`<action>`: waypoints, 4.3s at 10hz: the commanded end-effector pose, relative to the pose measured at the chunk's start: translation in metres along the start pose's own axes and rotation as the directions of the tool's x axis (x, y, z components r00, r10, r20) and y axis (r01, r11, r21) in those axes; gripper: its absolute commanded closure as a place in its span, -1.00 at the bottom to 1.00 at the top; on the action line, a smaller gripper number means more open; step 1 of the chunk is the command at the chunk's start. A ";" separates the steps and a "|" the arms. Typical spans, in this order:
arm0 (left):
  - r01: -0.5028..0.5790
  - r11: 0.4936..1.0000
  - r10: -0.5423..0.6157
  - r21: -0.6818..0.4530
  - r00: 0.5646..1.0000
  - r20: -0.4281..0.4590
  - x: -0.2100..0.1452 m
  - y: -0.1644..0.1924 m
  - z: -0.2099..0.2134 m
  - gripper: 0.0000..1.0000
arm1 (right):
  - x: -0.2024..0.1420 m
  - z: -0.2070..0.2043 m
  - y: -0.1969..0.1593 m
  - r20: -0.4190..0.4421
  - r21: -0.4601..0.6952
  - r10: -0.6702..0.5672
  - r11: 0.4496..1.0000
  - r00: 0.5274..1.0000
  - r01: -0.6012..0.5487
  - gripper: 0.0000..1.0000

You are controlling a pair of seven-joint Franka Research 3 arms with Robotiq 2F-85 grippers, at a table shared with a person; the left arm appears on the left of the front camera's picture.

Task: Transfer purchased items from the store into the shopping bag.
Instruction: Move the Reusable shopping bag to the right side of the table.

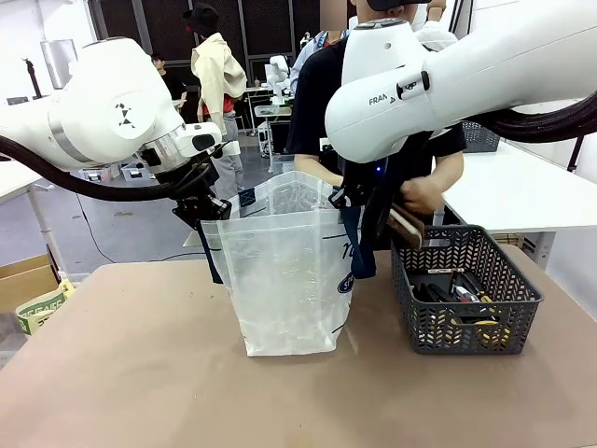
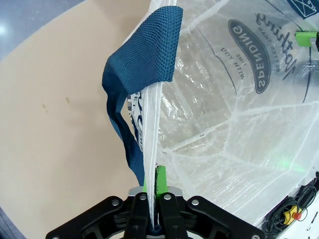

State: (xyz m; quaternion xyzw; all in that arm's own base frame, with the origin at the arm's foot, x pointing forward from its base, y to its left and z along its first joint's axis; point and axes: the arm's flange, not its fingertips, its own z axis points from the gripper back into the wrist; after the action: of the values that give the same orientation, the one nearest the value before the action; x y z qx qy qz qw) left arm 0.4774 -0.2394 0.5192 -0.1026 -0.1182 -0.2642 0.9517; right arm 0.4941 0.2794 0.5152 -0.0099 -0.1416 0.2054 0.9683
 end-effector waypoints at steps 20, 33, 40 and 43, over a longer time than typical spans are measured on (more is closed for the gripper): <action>-0.099 0.995 0.098 0.032 0.995 0.007 -0.010 0.026 0.001 1.00 | -0.003 0.002 -0.021 -0.016 -0.026 -0.104 0.994 0.994 0.104 1.00; -0.093 0.996 0.093 0.006 0.996 0.008 -0.001 0.015 0.002 1.00 | 0.001 0.001 -0.011 0.000 -0.005 -0.107 0.994 0.994 0.107 1.00; -0.093 0.996 0.093 0.006 0.996 0.008 -0.001 0.015 0.002 1.00 | 0.001 0.001 -0.011 0.000 -0.005 -0.107 0.994 0.994 0.107 1.00; -0.093 0.996 0.093 0.006 0.996 0.008 -0.001 0.015 0.002 1.00 | 0.001 0.001 -0.011 0.000 -0.005 -0.107 0.994 0.994 0.107 1.00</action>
State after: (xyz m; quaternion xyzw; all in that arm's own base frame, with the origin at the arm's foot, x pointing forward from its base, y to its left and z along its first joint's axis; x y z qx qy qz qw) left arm 0.4842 -0.2284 0.5180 -0.1066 -0.1169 -0.2213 0.9623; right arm 0.4976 0.2725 0.5166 -0.0045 -0.1421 0.1556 0.9775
